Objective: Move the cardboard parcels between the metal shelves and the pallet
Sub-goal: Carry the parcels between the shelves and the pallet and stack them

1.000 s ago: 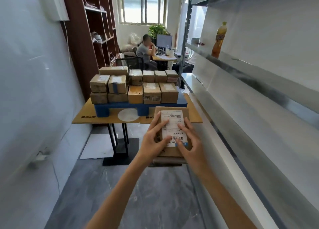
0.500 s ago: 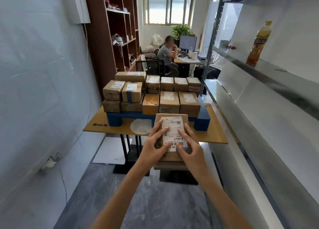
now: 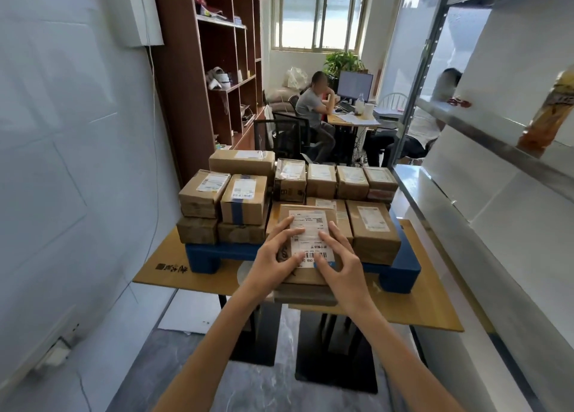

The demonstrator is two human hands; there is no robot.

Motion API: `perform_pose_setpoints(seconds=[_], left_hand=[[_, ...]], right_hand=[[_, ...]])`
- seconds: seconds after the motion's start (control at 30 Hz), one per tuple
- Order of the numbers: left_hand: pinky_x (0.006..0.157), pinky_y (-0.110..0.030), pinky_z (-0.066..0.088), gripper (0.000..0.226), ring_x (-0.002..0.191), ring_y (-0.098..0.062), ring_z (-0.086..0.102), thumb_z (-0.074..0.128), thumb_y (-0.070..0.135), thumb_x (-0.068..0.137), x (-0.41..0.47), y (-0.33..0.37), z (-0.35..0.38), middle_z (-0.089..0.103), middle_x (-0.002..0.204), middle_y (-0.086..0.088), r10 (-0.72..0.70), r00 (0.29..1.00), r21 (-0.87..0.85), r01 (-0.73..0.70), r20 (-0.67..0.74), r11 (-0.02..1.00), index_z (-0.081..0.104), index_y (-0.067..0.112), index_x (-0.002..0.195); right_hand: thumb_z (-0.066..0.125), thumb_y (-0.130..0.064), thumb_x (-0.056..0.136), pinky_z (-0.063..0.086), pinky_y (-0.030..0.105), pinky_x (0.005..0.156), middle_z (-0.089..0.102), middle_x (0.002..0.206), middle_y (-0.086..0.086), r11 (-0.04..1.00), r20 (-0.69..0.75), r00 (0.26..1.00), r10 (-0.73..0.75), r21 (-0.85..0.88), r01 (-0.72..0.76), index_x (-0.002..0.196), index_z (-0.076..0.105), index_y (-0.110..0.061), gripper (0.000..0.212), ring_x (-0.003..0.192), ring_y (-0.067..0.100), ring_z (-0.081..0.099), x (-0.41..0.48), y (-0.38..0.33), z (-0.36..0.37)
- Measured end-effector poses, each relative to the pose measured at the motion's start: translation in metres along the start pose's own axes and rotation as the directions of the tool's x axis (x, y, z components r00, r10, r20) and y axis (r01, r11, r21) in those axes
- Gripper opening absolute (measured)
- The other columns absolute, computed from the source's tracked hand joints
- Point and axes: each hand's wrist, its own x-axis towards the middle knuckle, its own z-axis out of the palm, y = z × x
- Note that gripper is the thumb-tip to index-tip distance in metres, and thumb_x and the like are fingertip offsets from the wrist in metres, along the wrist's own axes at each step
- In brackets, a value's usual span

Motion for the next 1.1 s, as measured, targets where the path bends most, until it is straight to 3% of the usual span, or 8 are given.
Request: perform_pose_setpoints(seconds=[0.1,0.33,0.47,0.63,0.73,0.8,0.93,1.1], left_hand=[[0.112,-0.031,0.037,0.041,0.142,-0.008,0.024,0.064,0.016,0.091,0.040,-0.016,-0.013,0.026,0.153,0.014,-0.034,0.999,0.011,0.034,0.021,0.999,0.054,0.022,0.131],[0.114,-0.031,0.029,0.039,0.140,-0.006,0.021,0.061,0.016,0.092,0.129,-0.062,-0.037,0.026,0.149,0.017,-0.131,0.990,0.074,0.127,0.055,0.989,0.054,0.024,0.130],[0.114,-0.029,0.028,0.039,0.141,-0.006,0.022,0.061,0.017,0.093,0.172,-0.098,-0.036,0.026,0.154,0.010,-0.163,0.986,0.110,0.159,0.032,0.981,0.054,0.021,0.130],[0.112,-0.031,0.035,0.028,0.141,-0.014,0.029,0.053,0.013,0.096,0.223,-0.138,-0.033,0.028,0.155,0.005,-0.227,0.974,0.161,0.221,0.020,0.962,0.057,0.020,0.123],[0.100,-0.010,0.037,0.027,0.141,-0.016,0.031,0.049,0.013,0.098,0.240,-0.157,-0.028,0.029,0.155,0.001,-0.236,0.972,0.240,0.229,0.000,0.943,0.055,0.018,0.124],[0.088,0.003,0.033,0.028,0.140,-0.014,0.031,0.047,0.014,0.100,0.247,-0.167,-0.026,0.028,0.155,-0.001,-0.237,0.972,0.300,0.226,-0.002,0.927,0.052,0.016,0.128],[0.084,0.005,0.033,0.039,0.132,-0.004,0.031,0.046,0.015,0.100,0.254,-0.179,-0.029,0.029,0.154,0.000,-0.252,0.968,0.334,0.235,0.007,0.913,0.042,0.014,0.139],[0.094,0.003,0.027,0.040,0.139,-0.011,0.031,0.046,0.015,0.100,0.259,-0.188,-0.039,0.034,0.151,0.001,-0.254,0.966,0.425,0.210,0.050,0.881,0.042,0.012,0.140]], right_hand=[[0.064,-0.013,0.088,0.026,-0.004,0.094,0.026,0.152,-0.010,1.000,0.010,1.000,0.009,-0.012,-0.009,0.134,0.050,-0.015,0.048,0.141,0.004,0.018,0.044,0.015,0.014],[0.065,-0.020,0.088,0.022,0.020,0.111,0.029,0.152,-0.011,0.999,0.041,0.998,0.045,-0.028,-0.044,0.134,0.051,-0.018,0.049,0.135,-0.003,0.018,0.139,0.053,0.042],[0.065,-0.019,0.088,0.023,0.019,0.110,0.029,0.152,-0.008,0.998,0.078,0.995,0.055,-0.039,-0.053,0.134,0.051,-0.015,0.048,0.133,-0.004,0.020,0.190,0.087,0.054],[0.065,-0.020,0.088,0.026,0.031,0.115,0.027,0.153,-0.009,0.994,0.137,0.985,0.105,-0.005,-0.105,0.136,0.048,-0.014,0.051,0.133,-0.003,0.019,0.241,0.127,0.067],[0.065,-0.021,0.088,0.030,0.036,0.114,0.026,0.152,-0.014,0.992,0.161,0.979,0.128,-0.011,-0.128,0.137,0.048,-0.017,0.052,0.135,-0.001,0.020,0.259,0.146,0.075],[0.066,-0.020,0.087,0.031,0.036,0.114,0.026,0.149,-0.016,0.992,0.168,0.978,0.122,-0.028,-0.119,0.136,0.048,-0.018,0.052,0.136,0.000,0.021,0.268,0.155,0.079],[0.068,-0.018,0.086,0.034,0.036,0.113,0.027,0.151,-0.015,0.993,0.165,0.979,0.121,-0.025,-0.118,0.136,0.049,-0.018,0.054,0.139,0.002,0.023,0.277,0.163,0.087],[0.066,-0.017,0.087,0.034,0.025,0.111,0.024,0.153,-0.014,0.992,0.172,0.977,0.123,-0.015,-0.122,0.136,0.049,-0.020,0.052,0.139,0.000,0.021,0.278,0.170,0.098]])
